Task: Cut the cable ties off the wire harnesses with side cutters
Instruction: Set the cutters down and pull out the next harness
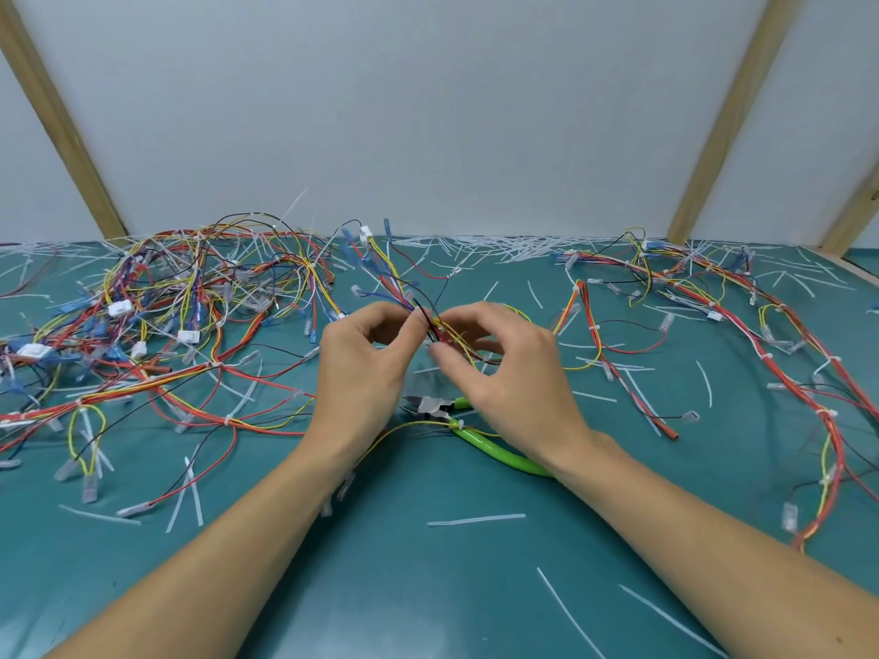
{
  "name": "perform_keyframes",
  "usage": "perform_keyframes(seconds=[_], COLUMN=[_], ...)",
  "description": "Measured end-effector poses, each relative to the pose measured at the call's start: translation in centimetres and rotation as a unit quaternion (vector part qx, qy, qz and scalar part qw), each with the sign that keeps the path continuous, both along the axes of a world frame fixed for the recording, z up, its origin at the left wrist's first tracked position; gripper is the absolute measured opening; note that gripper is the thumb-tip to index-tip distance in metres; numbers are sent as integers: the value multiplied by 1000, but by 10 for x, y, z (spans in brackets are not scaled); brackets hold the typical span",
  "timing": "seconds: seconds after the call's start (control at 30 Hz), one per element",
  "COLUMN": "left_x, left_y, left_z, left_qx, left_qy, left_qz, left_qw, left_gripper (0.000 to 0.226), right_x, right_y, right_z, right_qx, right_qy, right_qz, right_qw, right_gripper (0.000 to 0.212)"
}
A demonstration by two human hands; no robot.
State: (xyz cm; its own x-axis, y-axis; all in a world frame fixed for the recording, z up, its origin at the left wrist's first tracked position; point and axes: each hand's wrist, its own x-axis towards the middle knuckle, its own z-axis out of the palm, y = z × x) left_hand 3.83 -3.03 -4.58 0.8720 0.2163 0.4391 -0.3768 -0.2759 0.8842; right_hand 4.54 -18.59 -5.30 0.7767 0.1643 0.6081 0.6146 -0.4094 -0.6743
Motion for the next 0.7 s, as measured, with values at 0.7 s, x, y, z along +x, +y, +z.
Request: perform_keyframes(seconds=[0.7], left_x=[10], left_y=[7], left_z=[-1], left_qx=[-35], left_qy=[-5], left_qz=[-53], left_qw=[998], left_gripper=[13], right_x=[14], right_y=[-16], right_z=[0], right_qx=[-156], right_qy=[-16], right_qz=[-40], right_qw=[987], right_gripper=[12])
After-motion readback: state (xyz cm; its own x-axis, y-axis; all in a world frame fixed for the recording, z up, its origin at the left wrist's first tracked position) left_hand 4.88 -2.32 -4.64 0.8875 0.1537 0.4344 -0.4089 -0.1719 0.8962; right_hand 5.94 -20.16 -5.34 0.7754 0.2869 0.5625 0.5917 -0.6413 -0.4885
